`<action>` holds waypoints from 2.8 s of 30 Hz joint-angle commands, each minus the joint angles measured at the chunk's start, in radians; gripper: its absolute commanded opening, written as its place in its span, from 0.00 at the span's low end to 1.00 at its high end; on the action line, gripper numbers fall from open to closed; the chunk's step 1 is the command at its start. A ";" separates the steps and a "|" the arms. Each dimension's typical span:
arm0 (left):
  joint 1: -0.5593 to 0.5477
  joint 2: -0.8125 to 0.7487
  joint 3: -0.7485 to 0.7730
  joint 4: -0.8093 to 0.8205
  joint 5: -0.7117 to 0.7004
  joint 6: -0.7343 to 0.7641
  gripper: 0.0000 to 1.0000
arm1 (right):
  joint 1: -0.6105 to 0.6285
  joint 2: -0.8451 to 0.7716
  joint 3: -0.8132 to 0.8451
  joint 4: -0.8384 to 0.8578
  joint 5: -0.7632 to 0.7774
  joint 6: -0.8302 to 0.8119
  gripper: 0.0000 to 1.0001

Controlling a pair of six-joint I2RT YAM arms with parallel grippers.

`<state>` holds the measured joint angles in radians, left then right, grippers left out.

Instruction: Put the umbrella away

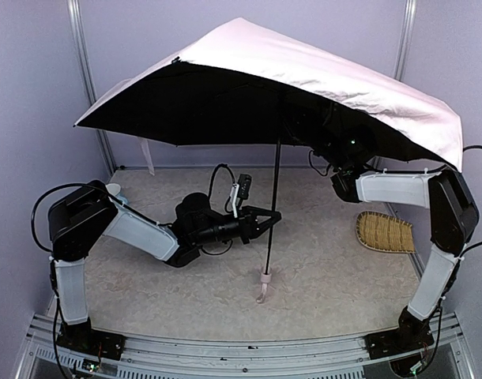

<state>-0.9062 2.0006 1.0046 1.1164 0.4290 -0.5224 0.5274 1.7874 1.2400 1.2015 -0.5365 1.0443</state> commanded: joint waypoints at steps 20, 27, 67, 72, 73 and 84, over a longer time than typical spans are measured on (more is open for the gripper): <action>-0.021 0.015 0.026 0.064 -0.009 0.036 0.00 | 0.011 0.048 0.089 0.024 0.253 -0.085 0.51; -0.026 0.011 0.023 0.073 -0.019 0.032 0.00 | 0.008 0.055 0.066 -0.012 0.298 -0.101 0.61; -0.013 0.032 0.029 0.068 -0.044 0.015 0.00 | 0.002 0.061 0.022 -0.017 0.248 -0.118 0.41; -0.014 0.033 0.028 0.063 -0.046 0.017 0.00 | -0.003 0.061 0.018 -0.009 0.243 -0.113 0.27; -0.014 0.032 0.026 0.065 -0.048 0.017 0.00 | -0.004 0.059 0.015 -0.005 0.246 -0.112 0.27; -0.016 0.034 0.026 0.066 -0.045 0.022 0.00 | -0.011 0.047 0.031 -0.013 0.249 -0.146 0.36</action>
<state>-0.9195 2.0357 1.0050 1.1118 0.3664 -0.5533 0.5262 1.8610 1.2659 1.1648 -0.2878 0.9203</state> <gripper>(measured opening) 0.044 0.360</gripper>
